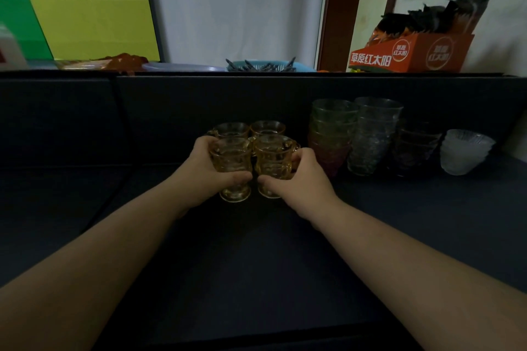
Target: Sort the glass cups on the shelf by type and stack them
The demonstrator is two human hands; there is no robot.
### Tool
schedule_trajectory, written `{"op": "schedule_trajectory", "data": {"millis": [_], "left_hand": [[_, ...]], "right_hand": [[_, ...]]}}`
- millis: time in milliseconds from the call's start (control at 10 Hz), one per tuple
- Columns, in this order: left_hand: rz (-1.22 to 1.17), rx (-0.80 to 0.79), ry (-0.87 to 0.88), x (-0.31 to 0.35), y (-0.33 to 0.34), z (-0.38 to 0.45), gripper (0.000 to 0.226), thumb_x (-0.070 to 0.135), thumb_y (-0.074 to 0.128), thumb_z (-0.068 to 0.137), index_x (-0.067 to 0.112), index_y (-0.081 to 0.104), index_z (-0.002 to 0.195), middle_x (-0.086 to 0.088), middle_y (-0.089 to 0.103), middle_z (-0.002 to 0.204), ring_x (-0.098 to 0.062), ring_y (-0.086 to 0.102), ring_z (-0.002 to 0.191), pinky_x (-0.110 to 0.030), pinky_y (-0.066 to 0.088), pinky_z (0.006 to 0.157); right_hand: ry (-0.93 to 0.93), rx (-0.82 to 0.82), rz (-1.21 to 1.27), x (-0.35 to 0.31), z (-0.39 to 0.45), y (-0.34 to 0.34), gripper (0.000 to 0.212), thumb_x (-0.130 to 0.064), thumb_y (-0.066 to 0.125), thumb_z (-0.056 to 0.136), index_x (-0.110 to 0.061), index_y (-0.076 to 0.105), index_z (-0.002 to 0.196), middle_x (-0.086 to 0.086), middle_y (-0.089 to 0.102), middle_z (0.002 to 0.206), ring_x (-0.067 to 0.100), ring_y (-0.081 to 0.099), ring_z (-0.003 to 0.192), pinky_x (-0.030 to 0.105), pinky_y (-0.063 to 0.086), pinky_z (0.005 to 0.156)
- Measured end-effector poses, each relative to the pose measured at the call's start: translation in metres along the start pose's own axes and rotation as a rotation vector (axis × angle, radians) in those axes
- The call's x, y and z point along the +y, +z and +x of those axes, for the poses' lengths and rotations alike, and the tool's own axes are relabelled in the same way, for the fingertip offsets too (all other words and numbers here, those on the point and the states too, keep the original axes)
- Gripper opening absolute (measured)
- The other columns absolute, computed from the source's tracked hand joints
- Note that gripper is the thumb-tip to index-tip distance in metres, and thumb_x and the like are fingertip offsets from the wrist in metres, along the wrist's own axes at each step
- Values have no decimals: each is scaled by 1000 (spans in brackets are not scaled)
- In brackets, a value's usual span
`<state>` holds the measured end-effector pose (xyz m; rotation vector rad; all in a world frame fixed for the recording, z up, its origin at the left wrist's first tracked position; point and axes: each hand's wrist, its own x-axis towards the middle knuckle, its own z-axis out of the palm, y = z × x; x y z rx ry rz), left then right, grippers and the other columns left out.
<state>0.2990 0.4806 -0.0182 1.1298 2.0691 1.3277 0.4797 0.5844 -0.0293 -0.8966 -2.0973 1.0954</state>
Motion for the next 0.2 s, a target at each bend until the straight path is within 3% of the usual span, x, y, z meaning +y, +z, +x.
{"op": "schedule_trajectory", "data": {"millis": [100,200], "left_hand": [[59,16,-9,-1,-3,-6,111,37,91,62,38,21,148,0,44,147,-19,52,127,-41,48,102],[85,63,33,-2,-8,-17,118,46,90,56,38,19,150,1,35,155,-17,51,128,-42,48,103]], "right_hand": [[20,-21,-8,0,-6,-1,69,-39,87,75,-29,38,124,-19,50,104,1,55,94,18,48,77],[24,25,-39,0,-16,-8,82,-40,86,76,-23,39,141,-7,54,127,13,57,116,34,54,95]]}}
